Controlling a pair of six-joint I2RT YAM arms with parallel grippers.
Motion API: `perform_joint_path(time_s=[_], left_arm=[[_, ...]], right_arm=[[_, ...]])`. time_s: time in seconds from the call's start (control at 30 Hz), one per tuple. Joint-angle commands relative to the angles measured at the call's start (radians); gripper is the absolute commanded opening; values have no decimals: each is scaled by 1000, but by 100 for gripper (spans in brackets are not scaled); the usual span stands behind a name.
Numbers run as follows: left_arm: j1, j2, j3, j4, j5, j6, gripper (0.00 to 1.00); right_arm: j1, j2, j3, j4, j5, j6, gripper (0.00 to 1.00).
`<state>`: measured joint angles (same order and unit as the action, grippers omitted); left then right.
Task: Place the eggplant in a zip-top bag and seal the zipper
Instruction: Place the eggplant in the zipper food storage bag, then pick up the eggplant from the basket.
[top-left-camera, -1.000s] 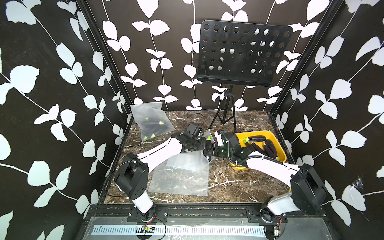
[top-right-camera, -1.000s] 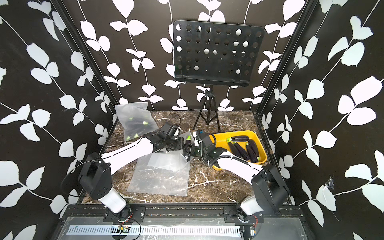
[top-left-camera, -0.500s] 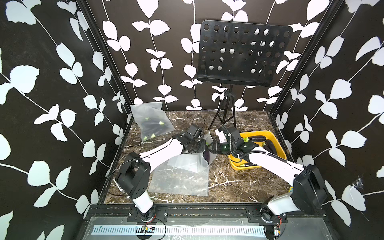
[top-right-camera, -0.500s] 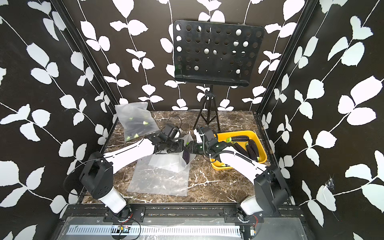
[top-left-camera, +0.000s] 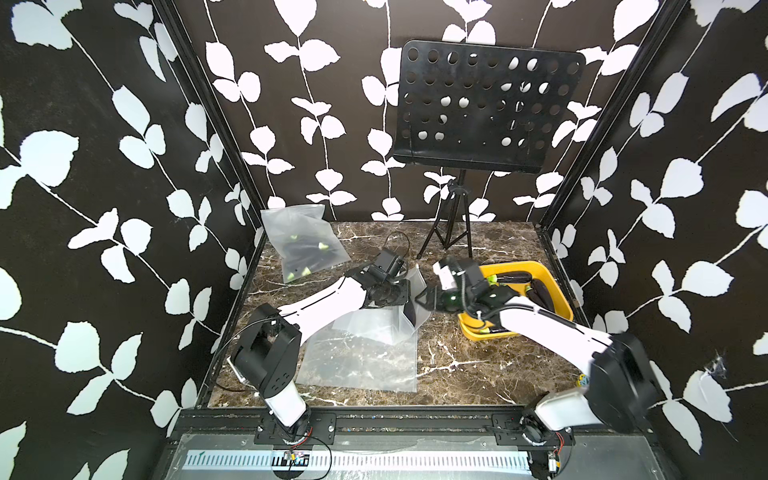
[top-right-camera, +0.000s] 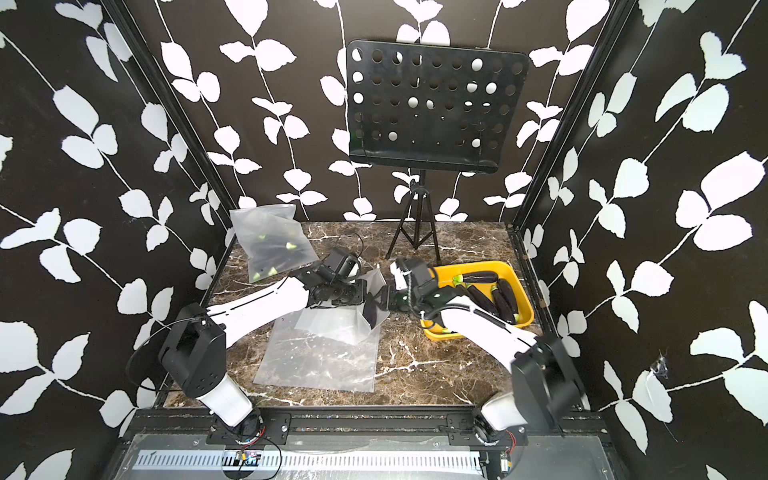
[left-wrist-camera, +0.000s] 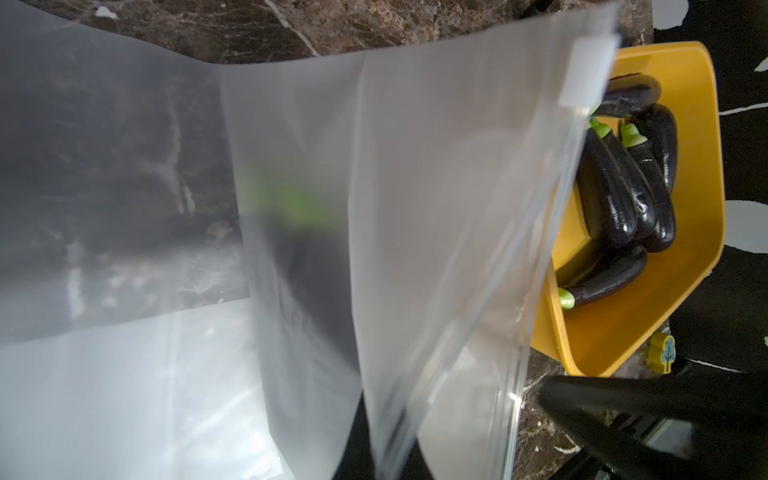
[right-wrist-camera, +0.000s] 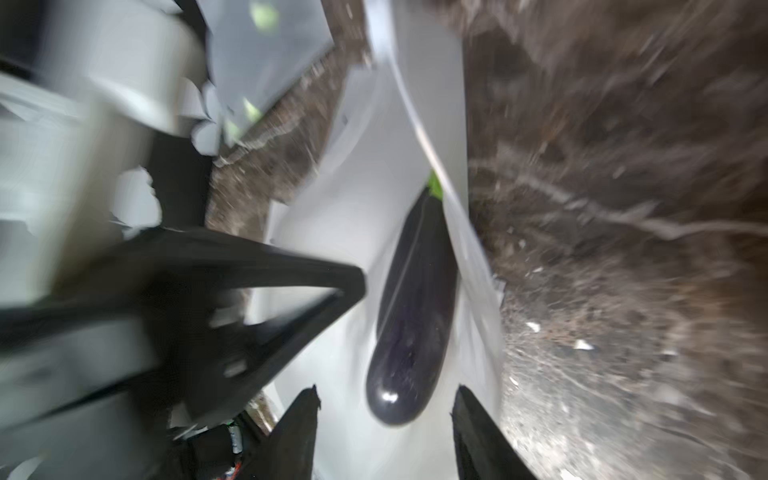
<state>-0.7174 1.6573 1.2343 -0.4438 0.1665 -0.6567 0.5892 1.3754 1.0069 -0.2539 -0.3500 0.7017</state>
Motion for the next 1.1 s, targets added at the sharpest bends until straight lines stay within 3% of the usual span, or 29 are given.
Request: perform_joint_path(time_s=[0.0,0.17,0.27,0.33,0.63,1.07], left_arm=[[-3,18,1,7,29,17,0],[-4,41,12,12,35,36,0],[-3,38,23,-3,25,56,0],[-3,34,23,-7,21,64,0],[-3,3,5,-18,-17,89,0],[-4,11,11,-12,-21,91,0]], right_arm=[[-113,-80,54,-185,107,-95,55],[-298,-39,13,-323,302,-197,60],[-358,-4,0,-349,462,-239,63],[-401,21,-3,-353,495,-260,63],[-543,170,5,-341,529,-329,64],[-583,253,-21,-236,312,-341,61]])
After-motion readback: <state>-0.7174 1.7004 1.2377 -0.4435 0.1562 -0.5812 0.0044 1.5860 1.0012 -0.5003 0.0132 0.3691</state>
